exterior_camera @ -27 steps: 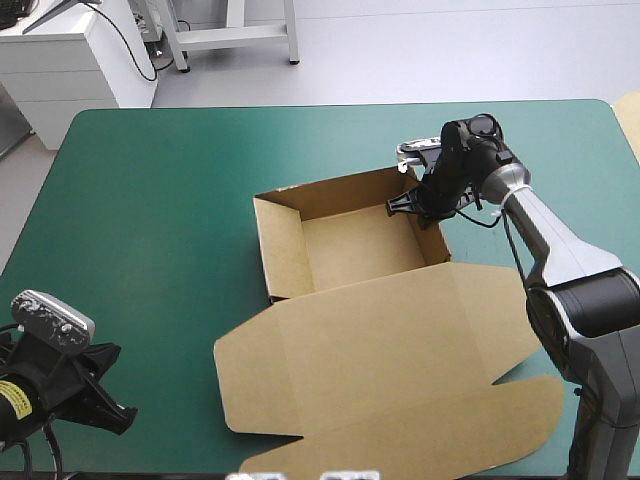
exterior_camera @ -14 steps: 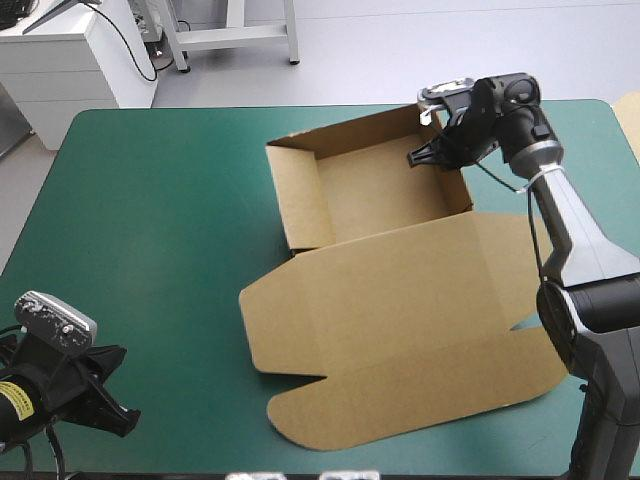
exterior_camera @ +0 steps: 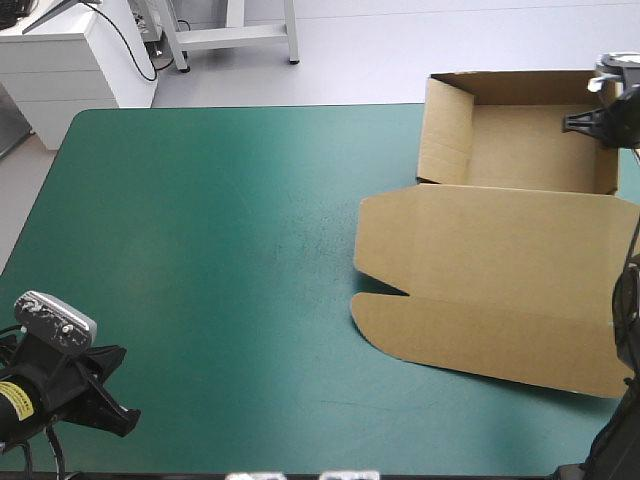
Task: Fold the box
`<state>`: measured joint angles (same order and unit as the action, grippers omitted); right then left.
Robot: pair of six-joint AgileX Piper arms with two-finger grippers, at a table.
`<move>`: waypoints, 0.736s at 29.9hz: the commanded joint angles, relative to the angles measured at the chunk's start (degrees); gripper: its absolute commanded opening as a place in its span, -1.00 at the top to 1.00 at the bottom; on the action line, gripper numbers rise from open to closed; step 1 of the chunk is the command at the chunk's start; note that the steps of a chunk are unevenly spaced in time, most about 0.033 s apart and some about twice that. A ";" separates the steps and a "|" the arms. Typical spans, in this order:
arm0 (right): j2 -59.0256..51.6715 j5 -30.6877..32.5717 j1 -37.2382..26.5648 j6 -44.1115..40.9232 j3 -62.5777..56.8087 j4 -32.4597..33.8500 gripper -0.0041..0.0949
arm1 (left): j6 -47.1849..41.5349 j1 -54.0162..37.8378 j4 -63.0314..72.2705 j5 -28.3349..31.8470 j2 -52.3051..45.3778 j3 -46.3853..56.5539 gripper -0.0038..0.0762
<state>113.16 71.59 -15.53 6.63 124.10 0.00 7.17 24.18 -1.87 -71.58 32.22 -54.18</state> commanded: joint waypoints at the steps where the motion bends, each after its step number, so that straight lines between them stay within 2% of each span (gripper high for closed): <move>1: -3.95 -0.43 -6.01 0.61 1.86 -0.53 0.96 | -0.24 0.34 -0.27 -2.23 0.43 -1.17 0.92; 9: -3.95 -0.27 -16.01 1.29 1.86 0.80 0.96 | 0.15 0.34 -0.15 -1.72 0.43 -1.17 0.92; 15: -3.43 -0.27 -18.07 2.07 1.86 0.00 0.92 | 0.15 0.34 -0.28 -1.38 0.43 -1.17 0.92; 18: -2.49 -0.27 -18.07 3.99 1.86 -3.96 0.77 | 0.15 0.34 -0.28 -1.38 0.43 -1.17 0.92; 20: -1.69 -0.27 -18.07 5.58 1.86 -8.51 0.61 | 0.15 0.34 -0.28 -1.38 0.43 -1.17 0.92; 22: -0.95 -0.27 -17.72 5.87 1.86 -9.99 0.42 | 0.15 0.34 -0.28 -1.38 0.43 -1.17 0.92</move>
<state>114.48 71.59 -33.35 11.18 124.17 -6.18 7.41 24.18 -2.03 -71.58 32.22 -54.18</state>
